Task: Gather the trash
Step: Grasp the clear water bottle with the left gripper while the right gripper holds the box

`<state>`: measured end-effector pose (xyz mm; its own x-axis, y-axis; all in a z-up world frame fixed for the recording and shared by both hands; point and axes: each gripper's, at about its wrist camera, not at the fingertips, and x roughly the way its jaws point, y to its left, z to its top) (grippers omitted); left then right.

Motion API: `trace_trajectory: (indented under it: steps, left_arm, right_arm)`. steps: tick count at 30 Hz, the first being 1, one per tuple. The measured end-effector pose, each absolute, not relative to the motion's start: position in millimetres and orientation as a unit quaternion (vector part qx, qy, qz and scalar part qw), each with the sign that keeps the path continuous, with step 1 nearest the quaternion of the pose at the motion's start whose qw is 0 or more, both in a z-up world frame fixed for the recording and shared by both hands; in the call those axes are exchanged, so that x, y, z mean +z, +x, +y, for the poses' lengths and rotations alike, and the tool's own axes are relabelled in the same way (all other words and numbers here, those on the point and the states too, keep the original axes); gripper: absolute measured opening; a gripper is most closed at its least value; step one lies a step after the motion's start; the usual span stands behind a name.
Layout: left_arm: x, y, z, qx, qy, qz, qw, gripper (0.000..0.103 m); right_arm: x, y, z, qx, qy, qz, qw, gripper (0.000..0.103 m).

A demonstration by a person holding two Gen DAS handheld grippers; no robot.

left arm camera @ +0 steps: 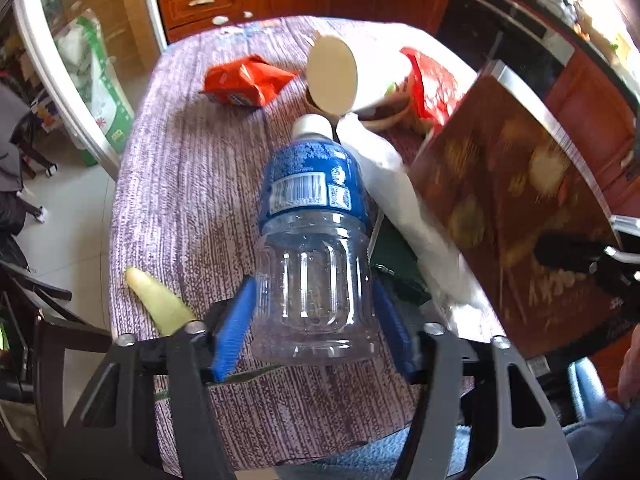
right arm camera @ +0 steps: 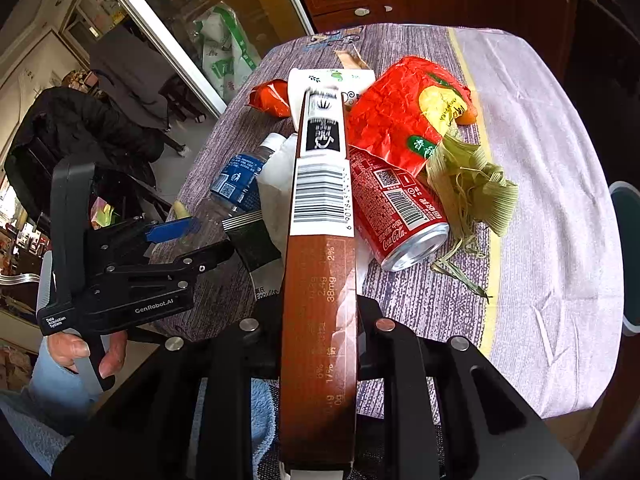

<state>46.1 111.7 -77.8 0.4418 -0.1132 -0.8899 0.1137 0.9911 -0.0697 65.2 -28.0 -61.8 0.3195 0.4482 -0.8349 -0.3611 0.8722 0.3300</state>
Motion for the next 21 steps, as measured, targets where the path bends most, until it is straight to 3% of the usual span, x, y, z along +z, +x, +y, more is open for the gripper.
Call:
trace_trajectory:
  steps: [13, 21]
  left_arm:
    - [-10.1, 24.7, 119.3, -0.057, -0.032, 0.453, 0.889, 0.057]
    - [17.9, 47.4, 58.7, -0.134, -0.009, 0.436, 0.89, 0.057]
  right_arm:
    - [-6.5, 61.8, -42.4, 0.261, 0.05, 0.461, 0.846, 0.02]
    - [22.1, 68.3, -130.3, 0.178, 0.096, 0.415, 0.887, 0.02]
